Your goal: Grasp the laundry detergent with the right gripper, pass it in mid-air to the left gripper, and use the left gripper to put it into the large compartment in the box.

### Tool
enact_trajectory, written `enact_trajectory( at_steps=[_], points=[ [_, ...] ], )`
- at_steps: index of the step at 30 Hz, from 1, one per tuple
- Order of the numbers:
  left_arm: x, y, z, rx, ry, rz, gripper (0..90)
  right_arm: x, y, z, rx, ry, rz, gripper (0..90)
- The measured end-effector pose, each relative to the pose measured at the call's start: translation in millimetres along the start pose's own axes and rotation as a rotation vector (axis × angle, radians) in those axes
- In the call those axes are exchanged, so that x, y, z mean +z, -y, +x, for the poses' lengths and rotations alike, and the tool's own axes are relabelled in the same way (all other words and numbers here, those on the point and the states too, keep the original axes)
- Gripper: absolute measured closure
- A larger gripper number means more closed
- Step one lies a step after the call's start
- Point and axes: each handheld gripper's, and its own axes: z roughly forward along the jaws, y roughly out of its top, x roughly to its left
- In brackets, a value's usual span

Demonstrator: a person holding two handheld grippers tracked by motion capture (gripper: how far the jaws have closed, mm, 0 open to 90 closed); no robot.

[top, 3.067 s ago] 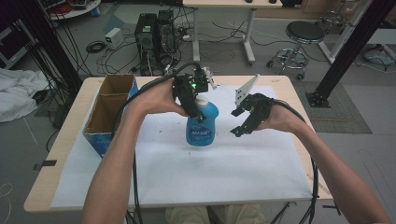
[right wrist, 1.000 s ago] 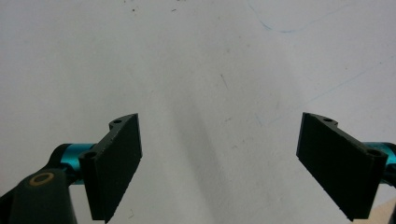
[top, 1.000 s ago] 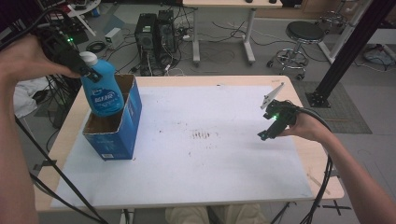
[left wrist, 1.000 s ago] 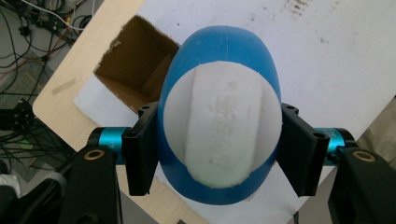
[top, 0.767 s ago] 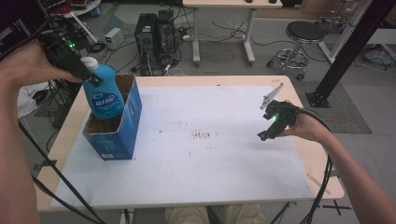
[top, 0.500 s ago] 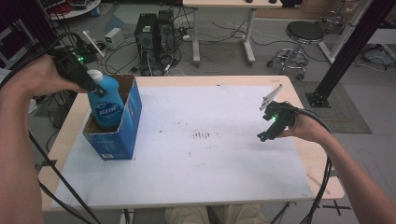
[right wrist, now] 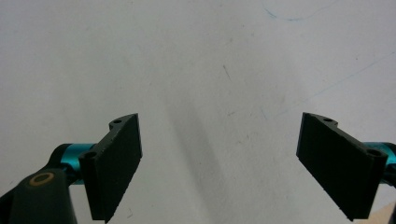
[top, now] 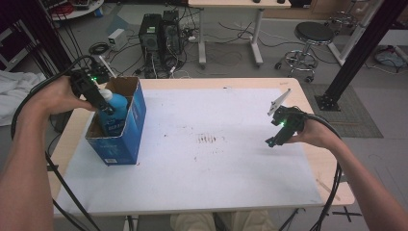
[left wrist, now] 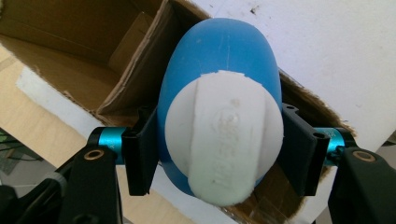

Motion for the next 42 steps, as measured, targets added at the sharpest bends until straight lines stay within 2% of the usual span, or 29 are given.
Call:
enact_trajectory(
  at_steps=[4,5,15,16,26,33,36,42],
  points=[
    [8.8,4.0,-0.4,0.013,0.003,-0.001,37.7,-0.1,1.4,-0.2,0.003,0.001,0.003,13.4],
    [15.0,5.9,-1.3,0.023,0.002,0.012,37.7,-0.2,2.2,0.1,0.002,0.004,0.003,13.4],
    [39.4,13.0,-2.4,0.028,0.014,0.054,37.7,0.3,4.9,1.3,0.007,0.006,0.008,13.4],
    [41.3,13.3,-2.6,0.030,0.010,0.046,37.7,0.5,5.0,1.4,0.007,0.005,0.008,13.4],
    [41.7,11.9,-7.2,0.066,-0.014,0.074,37.6,4.3,5.7,3.0,0.010,0.002,0.016,13.4],
    [41.9,10.6,-8.4,0.071,-0.020,0.089,37.5,3.2,5.3,4.2,0.006,0.003,0.011,13.4],
    [43.0,8.6,-10.4,0.093,-0.043,0.117,37.1,3.4,6.4,4.3,0.010,0.004,0.014,13.4],
    [43.1,6.9,-10.5,0.092,-0.041,0.126,36.2,4.3,7.5,5.2,0.010,0.003,0.013,13.4]
  ],
)
